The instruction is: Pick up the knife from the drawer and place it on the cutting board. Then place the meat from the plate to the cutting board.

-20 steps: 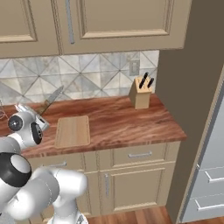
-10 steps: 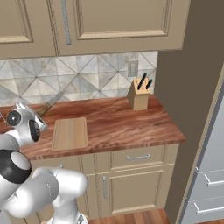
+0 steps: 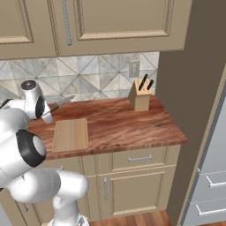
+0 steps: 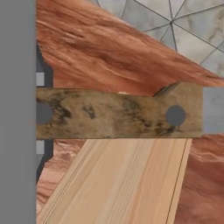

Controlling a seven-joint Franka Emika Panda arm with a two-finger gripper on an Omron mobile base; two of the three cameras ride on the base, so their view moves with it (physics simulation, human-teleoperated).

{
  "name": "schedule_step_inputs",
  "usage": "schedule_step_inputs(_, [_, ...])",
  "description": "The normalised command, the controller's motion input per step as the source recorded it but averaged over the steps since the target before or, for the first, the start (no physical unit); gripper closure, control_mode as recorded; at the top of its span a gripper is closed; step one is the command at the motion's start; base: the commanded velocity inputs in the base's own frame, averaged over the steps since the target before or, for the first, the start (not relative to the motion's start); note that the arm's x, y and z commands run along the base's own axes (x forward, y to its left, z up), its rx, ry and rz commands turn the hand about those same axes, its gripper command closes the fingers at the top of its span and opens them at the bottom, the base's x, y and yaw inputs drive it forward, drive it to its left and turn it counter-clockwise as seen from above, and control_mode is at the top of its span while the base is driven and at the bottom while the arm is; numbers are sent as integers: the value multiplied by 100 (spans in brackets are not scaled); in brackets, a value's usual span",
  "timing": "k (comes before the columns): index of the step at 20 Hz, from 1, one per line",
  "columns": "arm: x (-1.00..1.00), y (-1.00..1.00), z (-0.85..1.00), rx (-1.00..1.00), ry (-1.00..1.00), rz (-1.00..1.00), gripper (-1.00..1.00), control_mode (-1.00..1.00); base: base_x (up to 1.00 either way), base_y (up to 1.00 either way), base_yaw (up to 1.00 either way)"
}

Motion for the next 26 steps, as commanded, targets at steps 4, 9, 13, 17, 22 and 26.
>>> schedule_step_inputs(4, [3,-29,-42,0,37,0,100,-100,0,0,0])
schedule_step_inputs(9, [18,-10,-16,0,6,3,100,-100,0,0,0])
schedule_step_inputs(13, [11,-4,-39,-4,-2,10,100,-100,0,0,0])
schedule_step_inputs(17, [5,-3,-50,-8,-7,10,100,-100,0,0,0])
schedule_step_inputs(22, [6,-14,-53,-5,-3,10,100,-100,0,0,0])
schedule_step_inputs(26, [9,-28,-42,0,0,10,100,-100,0,0,0])
